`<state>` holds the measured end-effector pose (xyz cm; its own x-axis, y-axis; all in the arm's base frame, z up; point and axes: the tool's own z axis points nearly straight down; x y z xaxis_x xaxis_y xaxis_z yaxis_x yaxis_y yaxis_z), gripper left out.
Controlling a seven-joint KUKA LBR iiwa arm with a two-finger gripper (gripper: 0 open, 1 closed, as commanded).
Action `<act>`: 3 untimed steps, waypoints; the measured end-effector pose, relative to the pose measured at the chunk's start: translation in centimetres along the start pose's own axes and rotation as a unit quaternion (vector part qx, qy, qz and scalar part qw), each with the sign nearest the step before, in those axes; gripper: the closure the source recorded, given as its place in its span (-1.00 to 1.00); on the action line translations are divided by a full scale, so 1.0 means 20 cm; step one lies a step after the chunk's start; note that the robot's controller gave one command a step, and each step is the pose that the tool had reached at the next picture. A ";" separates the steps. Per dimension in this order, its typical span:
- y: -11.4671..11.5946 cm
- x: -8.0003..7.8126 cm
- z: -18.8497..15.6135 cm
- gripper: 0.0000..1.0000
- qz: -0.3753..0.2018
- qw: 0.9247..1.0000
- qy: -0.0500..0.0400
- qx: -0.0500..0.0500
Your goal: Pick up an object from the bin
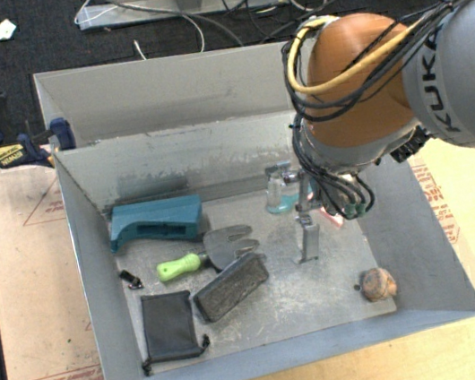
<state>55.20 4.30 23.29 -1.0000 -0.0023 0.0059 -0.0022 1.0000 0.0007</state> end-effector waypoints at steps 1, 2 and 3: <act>0.00 -0.01 -0.02 -1.00 0.001 1.000 -0.003 0.000; 0.18 0.02 0.38 -1.00 -0.038 0.999 -0.006 0.000; 0.45 0.09 0.38 -1.00 -0.078 0.997 -0.011 -0.001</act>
Offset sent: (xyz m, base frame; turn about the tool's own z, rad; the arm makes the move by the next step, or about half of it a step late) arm -0.0142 0.0741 -0.1629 -0.1572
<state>53.33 13.27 15.75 -0.9875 -0.1568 -0.0156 -0.1568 0.9876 0.0023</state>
